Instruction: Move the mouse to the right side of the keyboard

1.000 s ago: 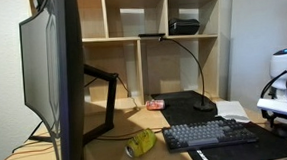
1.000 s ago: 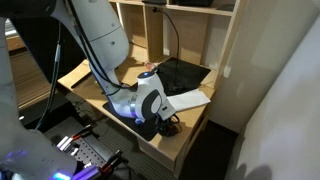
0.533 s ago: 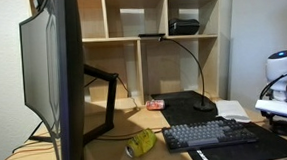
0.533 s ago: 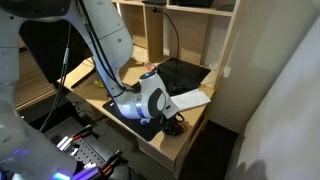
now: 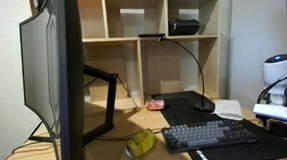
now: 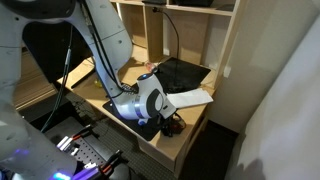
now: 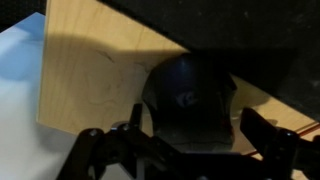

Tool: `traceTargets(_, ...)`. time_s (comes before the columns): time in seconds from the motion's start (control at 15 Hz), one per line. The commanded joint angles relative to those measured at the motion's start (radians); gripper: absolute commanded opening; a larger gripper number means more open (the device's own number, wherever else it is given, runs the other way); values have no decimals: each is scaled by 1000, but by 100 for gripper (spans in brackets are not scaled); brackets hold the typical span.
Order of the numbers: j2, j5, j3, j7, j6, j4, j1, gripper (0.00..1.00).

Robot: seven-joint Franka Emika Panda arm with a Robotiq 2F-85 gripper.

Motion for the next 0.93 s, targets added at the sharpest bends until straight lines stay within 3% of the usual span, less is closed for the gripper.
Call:
traceTargets(0.0, -52, -12, 124, -84, -18, -48, -126, 100)
traceTargets(0.33, -119, -2, 304, -200, -38, -73, -302, 100)
traceTargets(0.4, -127, 123, 327, -344, -20, -102, -306, 99)
traceTargets(0.47, -135, 27, 412, -302, -38, -94, -402, 75)
traceTargets(0.53, -145, 44, 469, -368, -41, -106, -451, 75)
traceTargets(0.67, -156, 50, 579, -446, -60, -116, -554, 63)
traceTargets(0.87, -189, 69, 682, -544, -153, -118, -657, 43)
